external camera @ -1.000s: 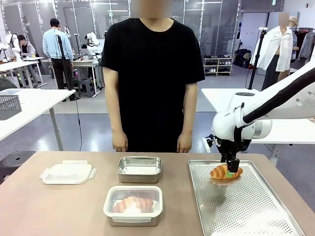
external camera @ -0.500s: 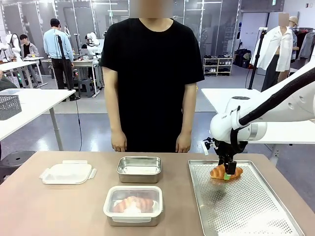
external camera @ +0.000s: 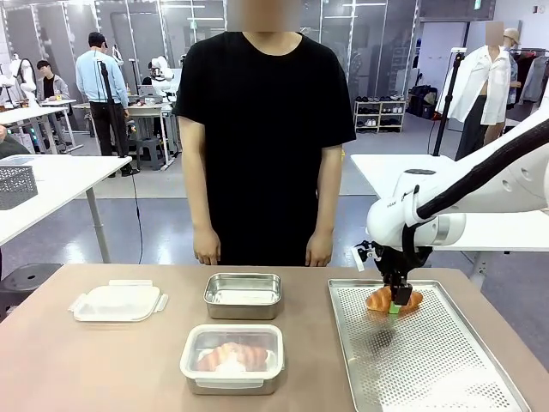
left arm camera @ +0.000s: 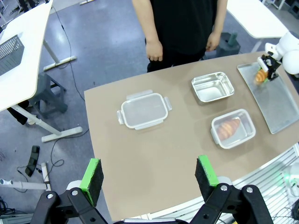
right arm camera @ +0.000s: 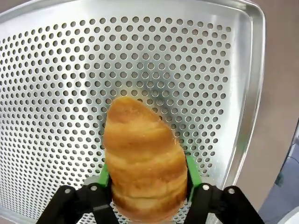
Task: Place the bread into the airtight container.
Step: Pick up a Butter Roll and place it into an empty Airtight Container.
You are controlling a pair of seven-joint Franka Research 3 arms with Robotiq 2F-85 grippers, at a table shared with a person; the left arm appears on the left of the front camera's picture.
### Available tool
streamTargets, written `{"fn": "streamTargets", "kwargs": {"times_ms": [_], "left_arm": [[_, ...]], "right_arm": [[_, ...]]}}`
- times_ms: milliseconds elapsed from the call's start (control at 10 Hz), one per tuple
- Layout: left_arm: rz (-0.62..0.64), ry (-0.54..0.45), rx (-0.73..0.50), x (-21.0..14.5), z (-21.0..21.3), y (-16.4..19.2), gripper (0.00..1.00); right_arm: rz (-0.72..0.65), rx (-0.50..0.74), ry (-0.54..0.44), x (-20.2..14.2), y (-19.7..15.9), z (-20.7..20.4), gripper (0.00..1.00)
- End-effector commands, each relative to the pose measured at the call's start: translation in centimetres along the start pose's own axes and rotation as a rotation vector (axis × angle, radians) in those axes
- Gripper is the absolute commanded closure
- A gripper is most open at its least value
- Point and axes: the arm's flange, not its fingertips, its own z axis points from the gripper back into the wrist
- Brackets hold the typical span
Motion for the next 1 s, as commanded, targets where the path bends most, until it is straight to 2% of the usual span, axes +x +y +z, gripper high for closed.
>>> {"fn": "streamTargets", "kwargs": {"times_ms": [0, 200, 400, 600, 700, 900], "left_arm": [[-0.001, 0.002, 0.008, 0.0, 0.0, -0.2, 0.00], [-0.001, 0.002, 0.008, 0.0, 0.0, -0.2, 0.00], [-0.001, 0.002, 0.008, 0.0, 0.0, -0.2, 0.00], [-0.001, 0.002, 0.008, 0.0, 0.0, -0.2, 0.00], [-0.001, 0.002, 0.008, 0.0, 0.0, -0.2, 0.00], [-0.001, 0.002, 0.008, 0.0, 0.0, -0.2, 0.00]], "right_arm": [[-0.032, 0.010, 0.017, 0.2, -0.1, 0.5, 0.46], [-0.048, -0.007, 0.006, 0.1, 0.3, 1.8, 0.46], [-0.062, -0.086, 0.007, 1.4, 2.3, 5.8, 0.46], [-0.234, -0.067, 0.021, 4.6, 4.4, 11.5, 0.46], [-0.270, -0.077, 0.023, 6.5, 5.6, 13.5, 0.46], [-0.254, -0.099, 0.039, 11.7, 7.7, 15.8, 0.46]]}}
